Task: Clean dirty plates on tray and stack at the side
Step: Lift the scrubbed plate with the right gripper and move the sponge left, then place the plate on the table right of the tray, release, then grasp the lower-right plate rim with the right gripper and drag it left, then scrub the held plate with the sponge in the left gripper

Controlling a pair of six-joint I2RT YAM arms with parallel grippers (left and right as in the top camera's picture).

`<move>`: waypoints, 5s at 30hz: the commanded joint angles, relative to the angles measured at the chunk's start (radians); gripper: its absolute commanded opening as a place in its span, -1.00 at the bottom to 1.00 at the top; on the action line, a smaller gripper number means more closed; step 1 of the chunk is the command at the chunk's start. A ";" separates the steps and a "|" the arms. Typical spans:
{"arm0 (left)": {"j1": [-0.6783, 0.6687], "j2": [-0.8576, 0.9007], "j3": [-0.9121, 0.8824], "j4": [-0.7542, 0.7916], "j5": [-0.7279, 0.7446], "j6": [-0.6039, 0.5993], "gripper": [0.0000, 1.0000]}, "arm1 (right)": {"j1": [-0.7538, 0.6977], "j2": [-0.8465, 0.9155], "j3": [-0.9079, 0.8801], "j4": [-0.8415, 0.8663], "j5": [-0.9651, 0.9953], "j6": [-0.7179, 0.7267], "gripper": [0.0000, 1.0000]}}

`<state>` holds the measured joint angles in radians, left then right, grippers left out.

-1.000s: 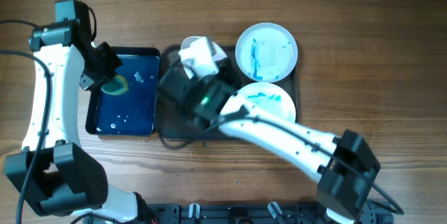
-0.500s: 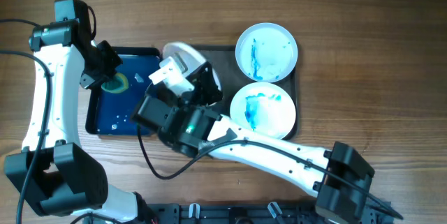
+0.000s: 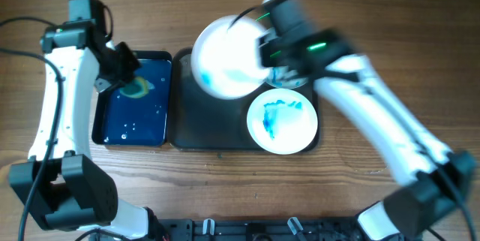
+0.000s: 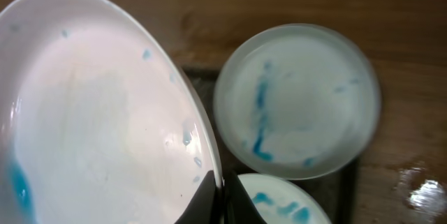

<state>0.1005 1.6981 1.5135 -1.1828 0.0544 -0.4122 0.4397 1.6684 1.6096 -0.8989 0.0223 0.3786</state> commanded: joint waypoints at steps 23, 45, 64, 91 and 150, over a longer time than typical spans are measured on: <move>-0.184 0.004 -0.005 0.111 0.053 -0.014 -0.92 | -0.782 0.040 -0.635 0.326 -0.219 -0.068 -0.72; -0.184 0.004 -0.005 0.087 0.053 -0.010 -0.92 | -0.389 0.023 -0.500 -0.184 -0.327 -0.179 -0.25; -0.184 0.004 -0.005 0.086 0.046 -0.011 -0.92 | -0.220 0.030 -0.693 0.078 -0.241 -0.066 -0.60; -0.184 0.004 -0.005 0.068 0.050 -0.014 -0.92 | 0.275 0.152 -0.468 0.470 0.020 0.396 -0.91; -0.367 0.161 -0.422 0.431 0.184 0.016 -0.92 | 0.184 0.473 -0.129 0.168 -0.161 0.294 -0.91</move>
<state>-0.2638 1.8347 1.1046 -0.7586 0.1032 -0.5362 0.6331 2.1223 1.4948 -0.7334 -0.1673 0.6582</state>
